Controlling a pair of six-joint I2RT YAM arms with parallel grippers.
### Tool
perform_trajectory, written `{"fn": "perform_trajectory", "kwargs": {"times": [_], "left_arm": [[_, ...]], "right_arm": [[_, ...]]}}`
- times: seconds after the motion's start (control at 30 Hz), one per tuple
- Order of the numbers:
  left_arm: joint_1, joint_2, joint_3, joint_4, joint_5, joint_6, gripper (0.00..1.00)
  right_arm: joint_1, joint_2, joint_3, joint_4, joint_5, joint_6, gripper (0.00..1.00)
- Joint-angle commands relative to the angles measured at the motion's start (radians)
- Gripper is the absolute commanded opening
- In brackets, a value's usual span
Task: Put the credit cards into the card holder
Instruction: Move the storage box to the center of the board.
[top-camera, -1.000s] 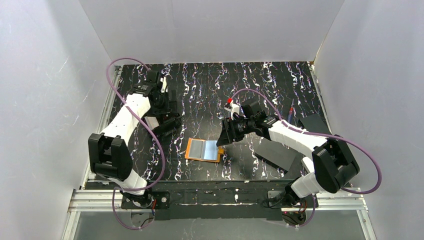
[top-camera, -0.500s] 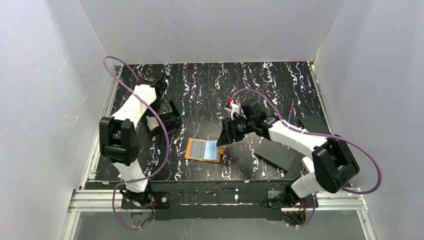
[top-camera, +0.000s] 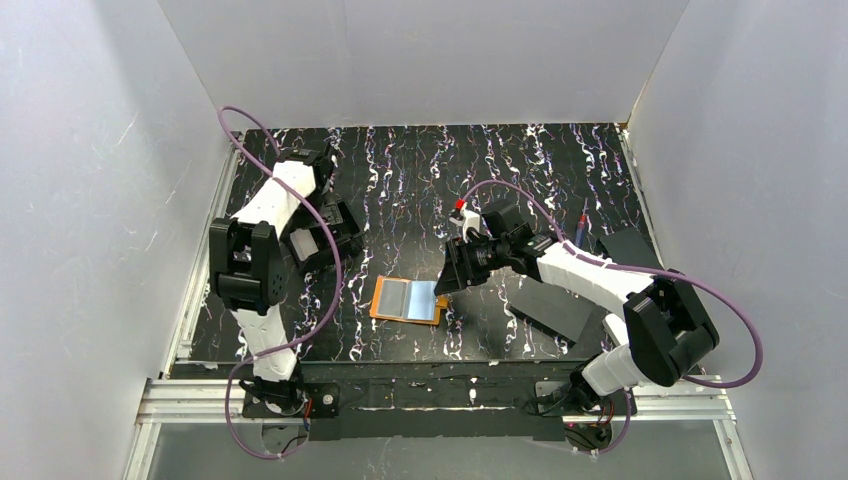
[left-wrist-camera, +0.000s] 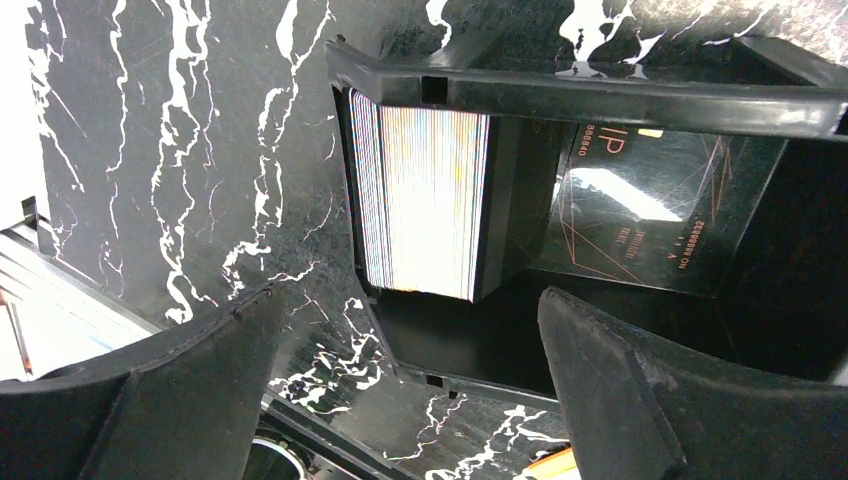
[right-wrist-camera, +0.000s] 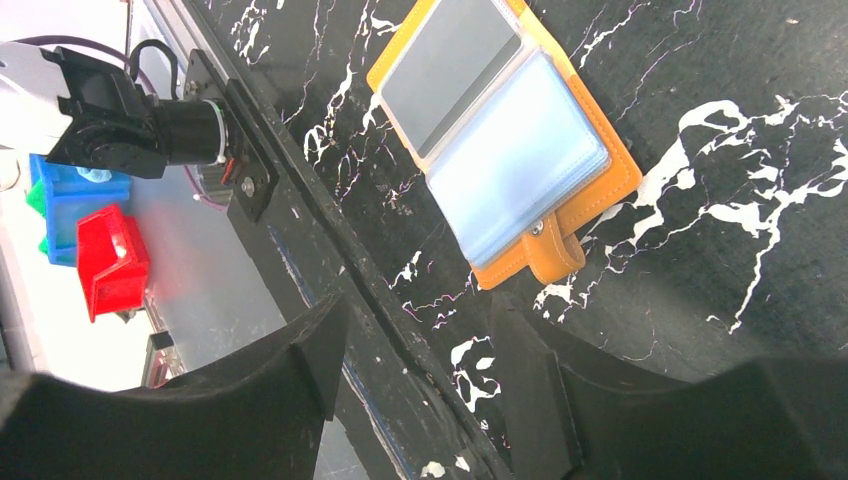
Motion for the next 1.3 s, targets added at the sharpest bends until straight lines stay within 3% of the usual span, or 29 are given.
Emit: {"fn": "perform_trajectory", "kwargs": {"times": [0.0,0.33,1.07,1.27], "left_arm": [[0.025,0.026,0.032,-0.017,0.047,0.083,0.98],[0.059,0.016,-0.041,0.094,0.102,0.14,0.98],[0.067,0.073,-0.072,0.116,0.047,0.168,0.98],[0.083,0.054,-0.083,0.12,0.048,0.182,0.91]], "right_arm": [[-0.002,-0.034,-0.002,0.011,-0.007,0.002,0.63],[-0.002,-0.024,0.002,0.012,-0.01,0.004,0.63],[-0.002,-0.024,0.002,0.015,-0.015,0.009,0.63],[-0.002,-0.025,0.002,0.013,-0.017,0.011,0.63]]}}
